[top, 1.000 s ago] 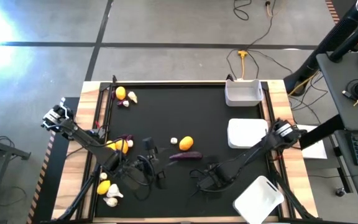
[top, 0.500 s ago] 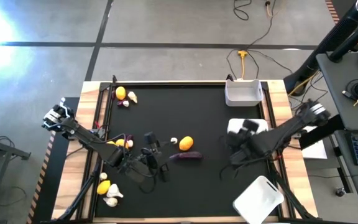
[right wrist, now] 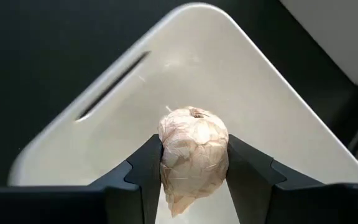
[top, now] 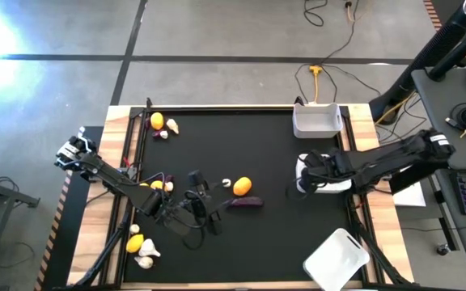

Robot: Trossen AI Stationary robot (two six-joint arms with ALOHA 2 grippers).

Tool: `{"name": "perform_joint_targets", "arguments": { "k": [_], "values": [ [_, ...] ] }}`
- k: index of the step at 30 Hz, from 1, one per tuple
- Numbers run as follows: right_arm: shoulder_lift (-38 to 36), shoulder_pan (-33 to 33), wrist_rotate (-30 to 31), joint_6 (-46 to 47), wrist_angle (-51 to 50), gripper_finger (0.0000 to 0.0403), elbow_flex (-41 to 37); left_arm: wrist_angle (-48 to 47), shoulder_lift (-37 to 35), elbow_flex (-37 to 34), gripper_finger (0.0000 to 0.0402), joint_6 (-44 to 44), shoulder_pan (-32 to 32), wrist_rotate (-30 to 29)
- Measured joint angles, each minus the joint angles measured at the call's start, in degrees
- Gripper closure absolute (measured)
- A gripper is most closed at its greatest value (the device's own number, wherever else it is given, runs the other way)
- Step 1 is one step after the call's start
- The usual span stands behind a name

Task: Sort produce into baskets
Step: Put the garlic into the top white bin

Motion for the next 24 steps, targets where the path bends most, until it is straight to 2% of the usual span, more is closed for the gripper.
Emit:
{"name": "perform_joint_targets", "arguments": {
  "k": [6,11,18,24],
  "values": [
    [1.14,-4.51,0.22,-2.36,3.51,0.0251,-3.72,-0.07,0.04,0.0,0.0171,0.02,0.02,0.0],
    [2.36,-5.64,1.09,-3.21,4.44,0.0215,-4.01,-0.08,0.04,0.0,0.0171,0.02,0.05,0.0],
    [2.67,-5.63,1.01,-6.06,5.58,0.0162,-1.51,-0.1,0.04,0.0,0.0171,0.04,0.07,0.0],
    [2.69,-5.58,-2.57,-8.06,11.4,0.0142,1.17,-0.08,0.04,0.0,0.0171,0.25,0.05,0.0]
  ]
}}
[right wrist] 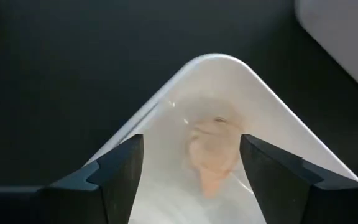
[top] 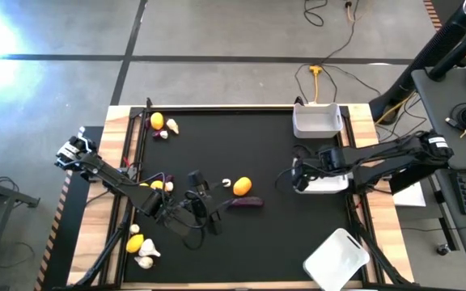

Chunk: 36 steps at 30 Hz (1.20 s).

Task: Sort produce into baskets
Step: Put the garlic into the top white bin

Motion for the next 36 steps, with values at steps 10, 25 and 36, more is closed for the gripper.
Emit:
{"name": "perform_joint_targets", "arguments": {
  "k": [10,25,36],
  "values": [
    [0.02,-0.02,-0.05,-3.85,7.18,0.015,4.93,0.01,0.0,0.0,0.0171,0.01,-0.01,0.0],
    [14.53,4.49,-4.38,-21.84,38.92,0.0145,10.68,-1.43,-0.57,-0.04,0.0171,1.69,-5.72,-0.24],
    [38.38,4.1,-7.1,-35.09,32.87,0.0122,30.71,-8.33,-1.12,-3.42,0.0171,-4.58,-8.38,-12.39]
  ]
}}
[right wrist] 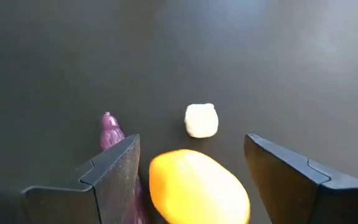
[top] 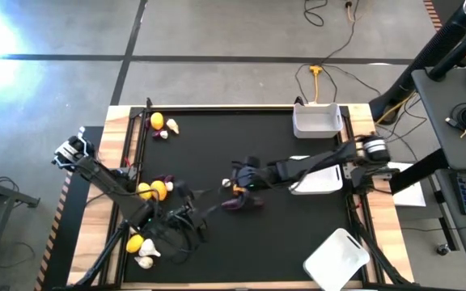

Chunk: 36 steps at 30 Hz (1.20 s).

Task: Sort produce into baskets
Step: Put the garlic into the top white bin

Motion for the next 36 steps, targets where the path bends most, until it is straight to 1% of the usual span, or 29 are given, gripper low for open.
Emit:
{"name": "perform_joint_targets", "arguments": {
  "k": [3,7,13,16,25,28,33,36],
  "values": [
    [4.82,-1.4,-0.54,-0.82,-2.28,0.0122,4.35,-2.47,-0.89,-0.69,0.0174,-3.61,0.13,1.77],
    [9.68,-3.48,-2.81,-0.89,-2.35,0.0122,8.54,-4.21,-2.68,-0.71,0.0185,-6.58,0.08,1.88],
    [14.45,-5.66,-5.31,0.12,-2.89,0.0137,11.43,-5.11,-2.86,-0.78,0.0204,-7.54,0.27,1.39],
    [15.38,-6.16,-8.24,0.77,-2.58,0.0154,11.58,-5.57,-2.76,-0.78,0.0208,-7.32,0.37,1.24],
    [16.39,-6.16,-8.23,1.78,-2.12,0.0227,11.58,-5.57,-2.75,-0.78,0.0209,-6.63,0.39,1.27],
    [16.39,-6.2,-7.91,1.78,-2.04,0.0254,11.58,-5.57,-2.75,-0.69,0.0209,-4.12,0.41,1.18],
    [16.53,-6.38,-7.88,1.78,-1.09,0.0296,11.58,-5.64,-2.81,0.62,0.0209,-1.67,0.44,-1.41],
    [16.65,-6.4,-7.88,1.78,-0.46,0.031,11.58,-5.83,-3.07,1.84,0.0209,3.47,0.43,-3.34]
  ]
}}
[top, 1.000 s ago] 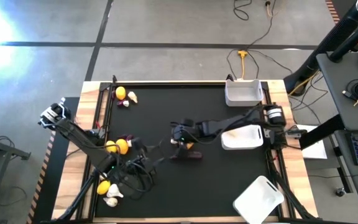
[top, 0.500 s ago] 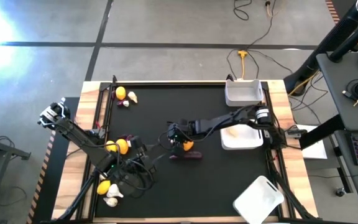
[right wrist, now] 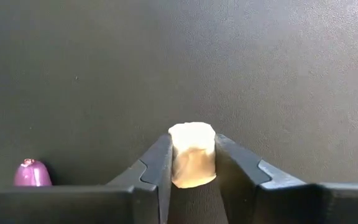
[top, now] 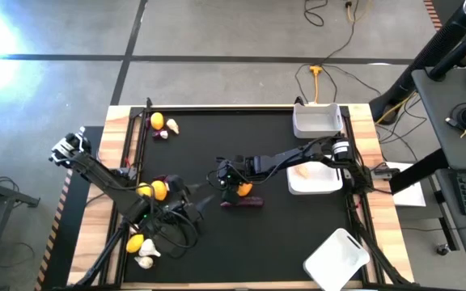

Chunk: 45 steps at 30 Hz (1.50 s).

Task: Sort produce into baskets
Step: Put the garlic into the top white bin

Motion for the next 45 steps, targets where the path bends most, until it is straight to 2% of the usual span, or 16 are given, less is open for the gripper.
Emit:
{"name": "perform_joint_targets", "arguments": {
  "k": [3,6,11,13,16,20,23,26,30,35,41,45],
  "values": [
    [-0.16,0.0,0.15,0.02,-0.06,0.0315,-0.02,-0.13,-0.88,1.32,0.0209,1.94,-0.02,-3.29],
    [-2.1,0.02,0.12,-0.21,-2.4,0.0314,0.25,-1.43,-1.98,1.4,0.0209,-3.37,-0.06,-4.81],
    [-10.98,1.53,0.22,-1.36,-11.52,0.0313,1.46,-12.62,-4.65,1.32,0.0209,-17.32,0.18,2.83],
    [-15.72,2.92,0.33,-0.81,-16.13,0.0313,1.11,-14.58,-5.61,1.3,0.0209,-23.87,1.02,4.02],
    [-22.87,6.25,5.34,1.85,-25.28,0.0312,-0.1,-14.75,-5.95,1.28,0.0209,-29.72,2.58,4.24],
    [-30.51,11.98,14.23,10.61,-40.94,0.0312,-2.56,-12.88,-5.28,1.25,0.0209,-32.29,5.87,4.3],
    [-35.65,15.78,17.34,20.73,-50.26,0.0312,-6.16,-11.07,-4.13,1.25,0.0209,-32.46,9.52,5.54],
    [-40.62,18.4,20.71,30.1,-55.14,0.0312,-11.69,-9.98,-2.83,1.23,0.0209,-32.13,13.38,6.92],
    [-46.53,19.04,21.55,37.82,-55.11,0.0312,-21.14,-10.36,-0.6,1.17,0.0209,-32.06,17.74,11.38],
    [-51.54,17.37,21.46,40.71,-49.88,0.0312,-33.09,-10.69,1.48,1.16,0.0209,-31.9,20.66,11.86],
    [-53.2,12.82,21.43,38.31,-37.19,0.031,-42.92,-11.55,1.91,1.16,0.0209,-31.86,21.57,11.79],
    [-52.9,8.03,21.5,37.35,-33.68,0.0285,-46.21,-11.77,1.83,1.16,0.0209,-31.68,21.55,11.8]
  ]
}}
